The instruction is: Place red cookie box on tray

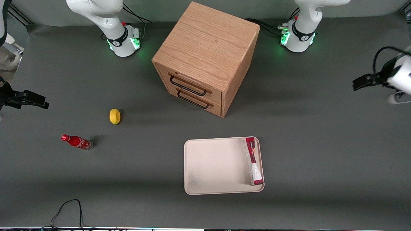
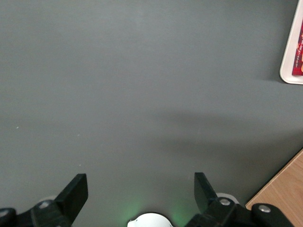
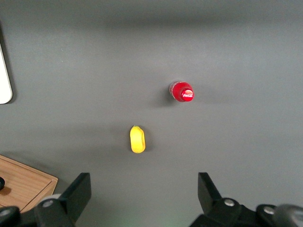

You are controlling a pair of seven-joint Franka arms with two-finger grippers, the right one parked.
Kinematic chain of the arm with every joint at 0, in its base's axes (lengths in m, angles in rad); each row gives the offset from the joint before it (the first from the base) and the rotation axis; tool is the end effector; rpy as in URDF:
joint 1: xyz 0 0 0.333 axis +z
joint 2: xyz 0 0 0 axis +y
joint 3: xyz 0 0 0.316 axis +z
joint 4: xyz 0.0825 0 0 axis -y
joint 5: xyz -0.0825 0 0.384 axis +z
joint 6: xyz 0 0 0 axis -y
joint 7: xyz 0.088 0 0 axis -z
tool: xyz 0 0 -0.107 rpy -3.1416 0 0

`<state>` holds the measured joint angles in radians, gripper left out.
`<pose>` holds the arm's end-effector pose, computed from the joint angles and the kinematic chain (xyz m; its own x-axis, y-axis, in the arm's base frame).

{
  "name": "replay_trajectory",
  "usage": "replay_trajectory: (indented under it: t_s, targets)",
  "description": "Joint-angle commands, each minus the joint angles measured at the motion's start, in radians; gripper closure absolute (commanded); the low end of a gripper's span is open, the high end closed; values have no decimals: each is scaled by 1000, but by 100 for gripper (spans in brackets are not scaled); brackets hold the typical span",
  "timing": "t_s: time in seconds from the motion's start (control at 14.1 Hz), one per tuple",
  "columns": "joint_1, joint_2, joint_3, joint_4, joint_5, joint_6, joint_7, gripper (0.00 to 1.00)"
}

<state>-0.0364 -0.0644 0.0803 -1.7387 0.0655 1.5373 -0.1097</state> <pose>0.5242 0.0314 0.5781 0.9796 0.1537 -0.1293 0.1450 -0.9866 -0.0745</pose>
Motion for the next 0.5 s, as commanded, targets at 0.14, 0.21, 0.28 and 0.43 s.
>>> replay_trajectory:
  t_s: [0.14,0.21,0.28,0.43]
  targets:
    - [72,-3,-56,24,2,-37,2,0]
    - [70,-3,-56,24,1,-37,2,0]
    - [72,-3,-57,24,0,-37,2,0]
    - [59,3,-57,31,-3,-39,-2,0]
